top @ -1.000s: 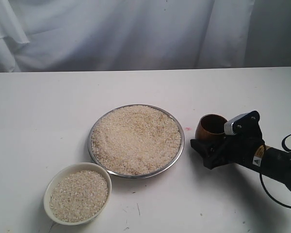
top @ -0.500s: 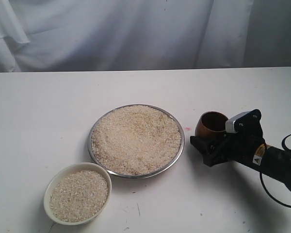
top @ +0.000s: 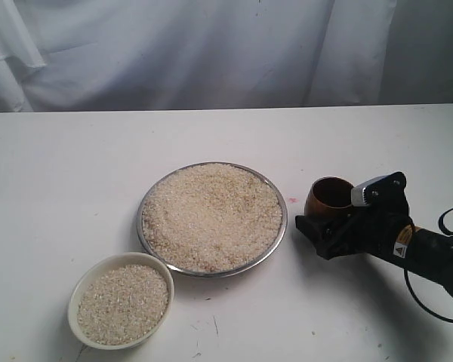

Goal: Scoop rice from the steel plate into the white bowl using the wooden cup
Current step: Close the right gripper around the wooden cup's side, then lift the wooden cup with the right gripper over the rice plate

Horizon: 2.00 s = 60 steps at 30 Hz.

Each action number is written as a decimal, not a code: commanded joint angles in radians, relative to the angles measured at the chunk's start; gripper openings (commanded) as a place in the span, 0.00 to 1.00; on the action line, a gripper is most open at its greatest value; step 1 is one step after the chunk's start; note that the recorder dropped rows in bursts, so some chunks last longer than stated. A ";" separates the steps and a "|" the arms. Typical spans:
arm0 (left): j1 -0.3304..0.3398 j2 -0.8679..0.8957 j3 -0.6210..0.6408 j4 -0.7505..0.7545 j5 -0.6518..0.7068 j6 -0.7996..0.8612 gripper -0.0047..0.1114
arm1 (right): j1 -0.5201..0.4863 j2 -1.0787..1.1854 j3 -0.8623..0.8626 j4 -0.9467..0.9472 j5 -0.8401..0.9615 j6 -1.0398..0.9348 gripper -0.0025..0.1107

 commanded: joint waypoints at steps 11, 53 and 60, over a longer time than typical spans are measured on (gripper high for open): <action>-0.003 -0.004 0.005 0.001 -0.014 -0.001 0.04 | 0.001 -0.001 -0.003 0.027 -0.058 0.018 0.77; -0.003 -0.004 0.005 0.001 -0.014 -0.001 0.04 | 0.290 -0.492 -0.181 -0.148 1.053 0.061 0.02; -0.003 -0.004 0.005 0.001 -0.014 -0.001 0.04 | 0.403 -0.502 -0.280 -0.151 1.317 0.022 0.02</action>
